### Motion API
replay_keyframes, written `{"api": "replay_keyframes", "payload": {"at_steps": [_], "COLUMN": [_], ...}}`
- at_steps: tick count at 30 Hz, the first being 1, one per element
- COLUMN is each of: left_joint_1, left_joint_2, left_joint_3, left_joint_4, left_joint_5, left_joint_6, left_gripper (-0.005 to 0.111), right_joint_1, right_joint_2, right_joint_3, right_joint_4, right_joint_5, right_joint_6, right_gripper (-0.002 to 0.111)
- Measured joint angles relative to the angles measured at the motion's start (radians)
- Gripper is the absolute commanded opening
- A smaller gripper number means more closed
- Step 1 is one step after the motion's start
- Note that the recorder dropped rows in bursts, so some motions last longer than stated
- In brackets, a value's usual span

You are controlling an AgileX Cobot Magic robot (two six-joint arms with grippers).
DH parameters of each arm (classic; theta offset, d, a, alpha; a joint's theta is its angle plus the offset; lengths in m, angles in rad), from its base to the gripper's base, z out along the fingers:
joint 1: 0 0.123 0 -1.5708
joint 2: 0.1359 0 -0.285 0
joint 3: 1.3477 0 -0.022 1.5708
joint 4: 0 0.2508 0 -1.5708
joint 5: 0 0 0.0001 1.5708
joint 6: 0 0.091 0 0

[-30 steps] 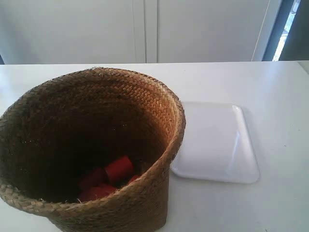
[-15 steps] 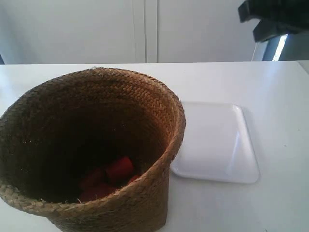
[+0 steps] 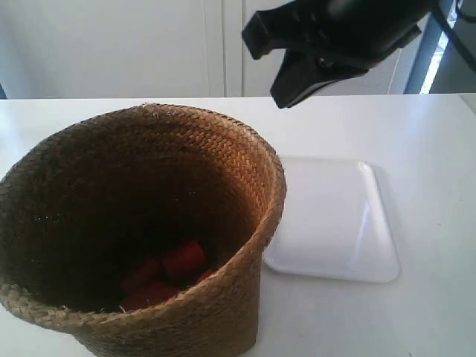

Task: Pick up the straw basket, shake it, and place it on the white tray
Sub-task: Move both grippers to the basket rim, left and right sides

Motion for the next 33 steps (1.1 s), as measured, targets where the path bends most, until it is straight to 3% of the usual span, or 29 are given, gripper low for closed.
{"api": "replay_keyframes", "payload": {"at_steps": [4, 11, 16, 19, 22, 33], "left_joint_1": [-0.019, -0.115, -0.191, -0.213, -0.217, -0.223], "left_joint_2": [0.028, 0.092, 0.131, 0.144, 0.155, 0.2], "left_joint_3": [-0.034, -0.09, -0.09, -0.09, -0.09, -0.016], "left_joint_4": [-0.03, 0.068, 0.17, 0.187, 0.193, 0.208], "left_joint_5": [0.047, 0.047, 0.047, 0.047, 0.047, 0.047], "left_joint_6": [0.025, -0.017, -0.069, -0.094, -0.107, -0.107], "left_gripper": [0.035, 0.043, 0.056, 0.062, 0.065, 0.065], "right_joint_1": [0.053, 0.071, 0.071, 0.071, 0.073, 0.077], "right_joint_2": [0.034, 0.056, 0.057, 0.061, 0.065, 0.116], "right_joint_3": [-0.032, -0.054, -0.054, -0.054, -0.033, 0.06], "right_joint_4": [-0.082, -0.129, -0.139, -0.146, -0.147, -0.124], "right_joint_5": [0.0, 0.0, 0.0, 0.0, 0.0, 0.002], "right_joint_6": [0.076, 0.092, 0.092, 0.092, 0.092, 0.092], "right_gripper": [0.0, 0.003, 0.027, 0.045, 0.054, 0.054]}}
